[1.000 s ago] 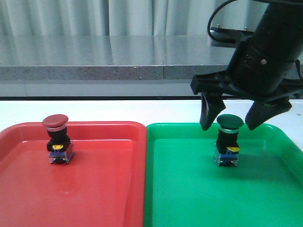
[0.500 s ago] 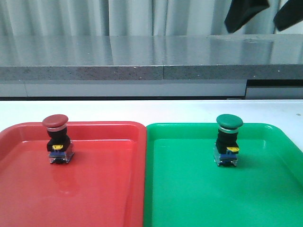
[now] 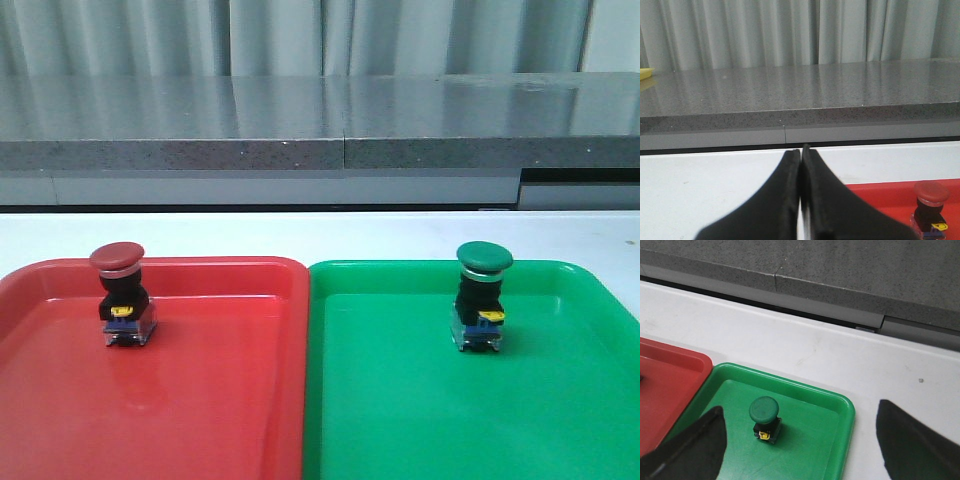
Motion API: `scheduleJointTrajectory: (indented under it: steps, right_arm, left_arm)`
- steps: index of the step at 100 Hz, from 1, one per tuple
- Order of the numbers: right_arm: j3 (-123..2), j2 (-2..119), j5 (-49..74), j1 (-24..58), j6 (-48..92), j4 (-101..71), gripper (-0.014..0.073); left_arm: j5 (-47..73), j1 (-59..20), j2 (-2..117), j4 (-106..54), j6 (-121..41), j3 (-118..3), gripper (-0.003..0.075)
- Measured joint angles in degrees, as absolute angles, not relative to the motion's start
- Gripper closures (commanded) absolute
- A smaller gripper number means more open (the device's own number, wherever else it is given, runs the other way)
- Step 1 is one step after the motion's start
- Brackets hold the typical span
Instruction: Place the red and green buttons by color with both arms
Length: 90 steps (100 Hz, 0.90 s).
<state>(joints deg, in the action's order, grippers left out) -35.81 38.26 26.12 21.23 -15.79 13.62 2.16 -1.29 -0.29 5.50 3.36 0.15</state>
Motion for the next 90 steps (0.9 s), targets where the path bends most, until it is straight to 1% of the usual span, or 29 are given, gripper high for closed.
scheduleJointTrajectory:
  steps: [8,13,15,20,22,27,31,90]
  right_arm:
    - [-33.2,33.7,26.4,21.2,-15.8,13.7,0.0177]
    - [-31.9,31.0,26.8,21.2,-15.8,13.7,0.0295]
    - [-31.3,30.3,27.1,21.2,-15.8,13.7,0.0326]
    - [-30.3,28.2,27.6,21.2,-15.8,13.7,0.0452]
    - [-30.0,27.7,27.8,21.2,-15.8,13.7,0.0482]
    - [-29.4,26.1,28.1,21.2,-15.8,13.7,0.0598]
    - [-29.0,25.4,28.3,21.2,-15.8,13.7,0.0662]
    - [-28.7,24.7,30.0,21.2,-15.9,13.7,0.0663]
  left_arm:
    - [2.2,-1.3,-0.3,5.5,3.4,0.2,0.0739]
    - [2.2,-1.3,-0.3,5.5,3.4,0.2,0.0739]
    - [2.2,-1.3,-0.3,5.5,3.4,0.2,0.074]
    - [2.2,-1.3,-0.3,5.5,3.4,0.2,0.0739]
    - [2.2,-1.3,-0.3,5.5,3.4,0.2,0.0739]
    - [2.2,-1.3,-0.3,5.5,3.4,0.2,0.0739]
    - [2.2,-1.3,-0.3,5.5,3.4,0.2,0.0739]
    - [2.2,-1.3,-0.3,5.5,3.4,0.2,0.0739]
